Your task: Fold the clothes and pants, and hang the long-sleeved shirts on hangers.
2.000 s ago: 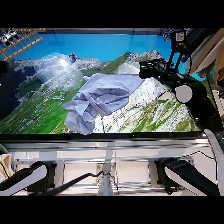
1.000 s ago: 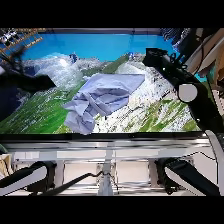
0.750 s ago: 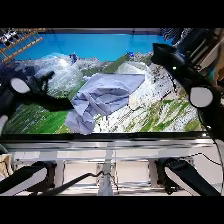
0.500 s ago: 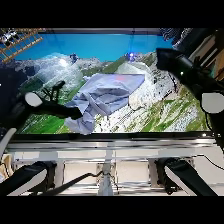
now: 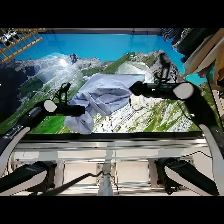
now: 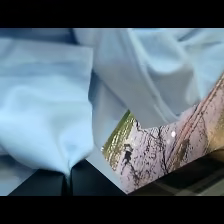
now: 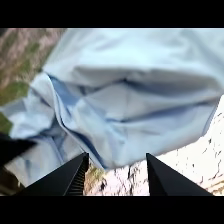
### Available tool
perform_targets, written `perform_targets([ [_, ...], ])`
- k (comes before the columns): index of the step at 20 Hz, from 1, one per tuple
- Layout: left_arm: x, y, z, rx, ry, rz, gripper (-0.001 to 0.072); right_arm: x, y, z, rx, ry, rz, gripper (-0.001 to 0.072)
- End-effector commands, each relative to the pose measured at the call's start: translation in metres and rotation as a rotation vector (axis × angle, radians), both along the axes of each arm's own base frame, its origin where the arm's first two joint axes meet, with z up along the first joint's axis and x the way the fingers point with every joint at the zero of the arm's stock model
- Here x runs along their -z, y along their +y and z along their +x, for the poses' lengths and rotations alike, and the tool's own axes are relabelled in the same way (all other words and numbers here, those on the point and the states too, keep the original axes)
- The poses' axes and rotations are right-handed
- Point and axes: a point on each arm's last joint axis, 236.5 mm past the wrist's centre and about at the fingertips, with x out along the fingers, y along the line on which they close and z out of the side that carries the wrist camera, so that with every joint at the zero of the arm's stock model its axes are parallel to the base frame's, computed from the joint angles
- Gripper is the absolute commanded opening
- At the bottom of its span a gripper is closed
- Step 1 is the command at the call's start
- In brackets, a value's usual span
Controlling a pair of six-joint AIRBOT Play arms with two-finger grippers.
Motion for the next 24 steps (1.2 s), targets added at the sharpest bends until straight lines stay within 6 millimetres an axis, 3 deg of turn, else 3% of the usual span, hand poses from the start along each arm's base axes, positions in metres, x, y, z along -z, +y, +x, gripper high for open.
perform_targets([
  [1,-0.05,0.041,0.013,0.072,-0.082,0.047,0.0002,0.06,0.029,-0.016,-0.091,0.179,0.006,0.0437],
  [3,-0.087,0.068,0.015,0.046,-0.133,0.048,0.0002,0.091,0.038,-0.02,-0.091,0.252,-0.017,0.057],
  [5,-0.101,0.083,0.012,0.017,-0.151,0.049,0.0003,0.118,0.014,-0.002,0.036,0.312,-0.04,0.0565],
  [8,-0.104,0.078,0.006,0.033,-0.143,0.038,0.0002,0.135,-0.01,0.013,0.1,0.349,-0.009,0.0564],
  [15,-0.101,0.068,-0.003,0.073,-0.117,0.033,0.0003,0.155,-0.005,0.041,0.087,0.323,0.028,0.0558],
  [16,-0.101,0.068,-0.003,0.074,-0.117,0.032,0.0003,0.157,0.001,0.044,0.07,0.324,0.03,0.0466],
  [18,-0.104,0.065,-0.003,0.068,-0.119,0.012,0.0004,0.155,0.019,0.047,0.012,0.312,0.043,0.0162],
  [19,-0.111,0.065,-0.001,0.057,-0.125,-0.009,0.0006,0.147,0.027,0.045,-0.046,0.294,0.042,0.0024],
  [21,-0.15,0.083,0.002,0.066,-0.164,-0.027,0.0005,0.105,0.027,0.033,-0.174,0.256,0.0,0.0017],
  [23,-0.21,0.131,0.01,0.021,-0.254,0.02,0.0005,0.031,-0.004,0.021,-0.267,0.119,-0.171,0.0017],
  [24,-0.244,0.163,0.013,-0.042,-0.316,0.06,0.0006,-0.021,-0.022,0.01,-0.277,0.021,-0.251,0.0018],
])
